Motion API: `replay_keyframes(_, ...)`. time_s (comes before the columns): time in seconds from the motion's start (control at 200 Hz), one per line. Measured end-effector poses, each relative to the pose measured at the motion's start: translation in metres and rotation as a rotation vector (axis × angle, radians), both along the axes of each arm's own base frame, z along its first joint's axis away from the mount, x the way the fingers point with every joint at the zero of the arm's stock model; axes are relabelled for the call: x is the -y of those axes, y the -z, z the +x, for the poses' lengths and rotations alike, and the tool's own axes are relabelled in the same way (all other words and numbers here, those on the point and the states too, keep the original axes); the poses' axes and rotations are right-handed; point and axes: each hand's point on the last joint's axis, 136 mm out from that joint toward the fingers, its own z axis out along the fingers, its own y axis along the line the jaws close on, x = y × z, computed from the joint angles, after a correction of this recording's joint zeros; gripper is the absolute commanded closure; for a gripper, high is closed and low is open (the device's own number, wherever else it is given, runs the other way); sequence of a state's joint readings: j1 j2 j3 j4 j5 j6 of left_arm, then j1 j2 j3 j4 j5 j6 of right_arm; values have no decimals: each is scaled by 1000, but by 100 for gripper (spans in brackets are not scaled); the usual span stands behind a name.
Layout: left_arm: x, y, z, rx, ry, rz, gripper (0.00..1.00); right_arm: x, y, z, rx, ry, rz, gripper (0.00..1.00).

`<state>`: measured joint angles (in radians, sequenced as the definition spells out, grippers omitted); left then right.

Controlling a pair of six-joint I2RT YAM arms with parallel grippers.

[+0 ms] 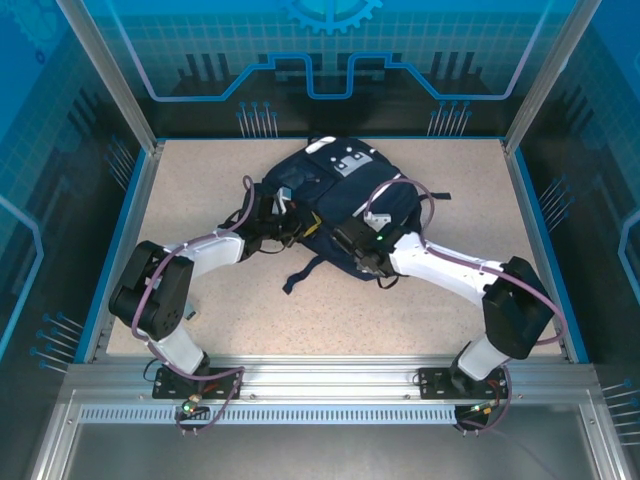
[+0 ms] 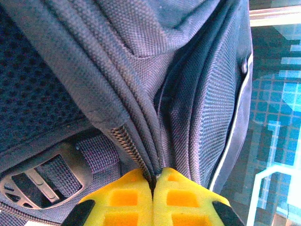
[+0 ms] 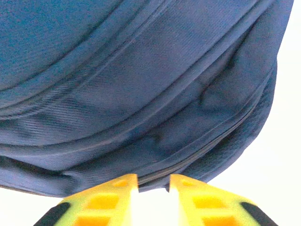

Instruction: Pack the student bag

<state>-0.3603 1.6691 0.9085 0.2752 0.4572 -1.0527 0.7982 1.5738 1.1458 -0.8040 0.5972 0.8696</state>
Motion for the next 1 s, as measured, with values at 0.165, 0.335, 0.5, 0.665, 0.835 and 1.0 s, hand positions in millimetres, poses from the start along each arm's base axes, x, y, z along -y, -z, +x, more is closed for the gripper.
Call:
replay_keyframes(0.165,-6,1,3,3,-14,9,96,-22,-8,4,-3,-134,75,48)
replay_keyframes(0.335,-6,2,3,-1,-14,11,96,-44,-9,9,-13,-265,144,42)
replay_keyframes(0.5,-7,3,3,-4,-15,19,96,-44,2,18,-28,-319,207,46)
replay_keyframes(0.665,-8,5,3,-9,-16,35,96,-37,25,20,-48,-402,261,52)
replay_keyframes(0.835,-15,9,3,-17,-18,55,96,-40,24,19,-9,-517,330,57)
replay_keyframes(1.0,-23,6,9,-10,-34,62,96,-46,15,29,36,-569,382,56)
